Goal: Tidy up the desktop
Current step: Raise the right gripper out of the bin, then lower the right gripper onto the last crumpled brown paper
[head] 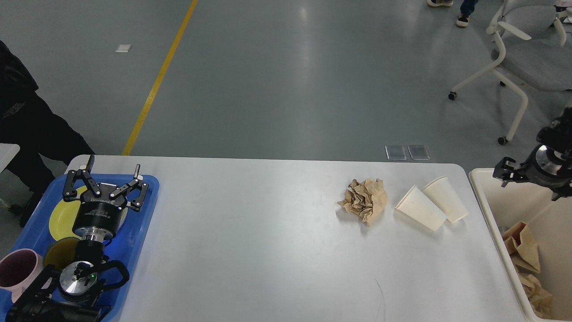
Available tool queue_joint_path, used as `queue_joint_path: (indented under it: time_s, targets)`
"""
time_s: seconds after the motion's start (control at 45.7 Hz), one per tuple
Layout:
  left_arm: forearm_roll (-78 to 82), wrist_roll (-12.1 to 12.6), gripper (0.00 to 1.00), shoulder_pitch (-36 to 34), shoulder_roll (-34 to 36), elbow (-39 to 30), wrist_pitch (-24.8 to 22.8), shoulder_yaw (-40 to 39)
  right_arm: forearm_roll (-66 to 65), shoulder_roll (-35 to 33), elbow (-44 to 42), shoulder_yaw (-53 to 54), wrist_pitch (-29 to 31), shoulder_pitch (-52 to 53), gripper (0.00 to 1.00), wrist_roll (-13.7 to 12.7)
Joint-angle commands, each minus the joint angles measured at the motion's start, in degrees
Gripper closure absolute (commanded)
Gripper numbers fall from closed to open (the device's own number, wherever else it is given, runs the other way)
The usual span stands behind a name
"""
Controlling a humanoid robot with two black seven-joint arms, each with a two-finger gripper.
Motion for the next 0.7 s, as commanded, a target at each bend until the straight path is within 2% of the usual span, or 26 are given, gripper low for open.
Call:
queue_joint_path:
  time_s: [0.0, 0.087, 0.241, 0.416, 0.569, 0.678]
  targets:
    - [0.0, 0.0, 0.04, 0.0, -0.1, 0.0, 0.0, 0.0, -0.1, 1.3, 12.8, -0.9, 3.4, 13.8, 0.00, -5.1]
    - [0.0, 0.0, 0.04, 0.0, -0.1, 0.0, 0.0, 0.0, 0.1, 3.0, 17.3, -1.0, 7.3, 21.2, 0.00, -6.0]
    - [0.0, -0.1, 0.04, 0.0, 0.0, 0.0, 0.0, 0.0, 3.0, 6.1, 20.1, -0.2, 19.4, 31.0, 0.00, -6.0]
    - [0.0, -0.1, 0.04, 0.0, 0.0, 0.0, 0.0, 0.0, 11.2, 6.5, 29.2, -0.9, 19.4, 42.5, 0.00, -5.9]
    - [0.0, 0.0, 0.04, 0.0, 0.0, 0.0, 0.0, 0.0, 11.9, 6.0, 41.0, 0.5, 19.4, 54.3, 0.00, -5.5]
    - [0.0, 0.0, 0.04, 0.0, -0.1, 0.0, 0.0, 0.0, 11.9, 4.9, 46.3, 1.1, 19.4, 58.1, 0.00, -5.1]
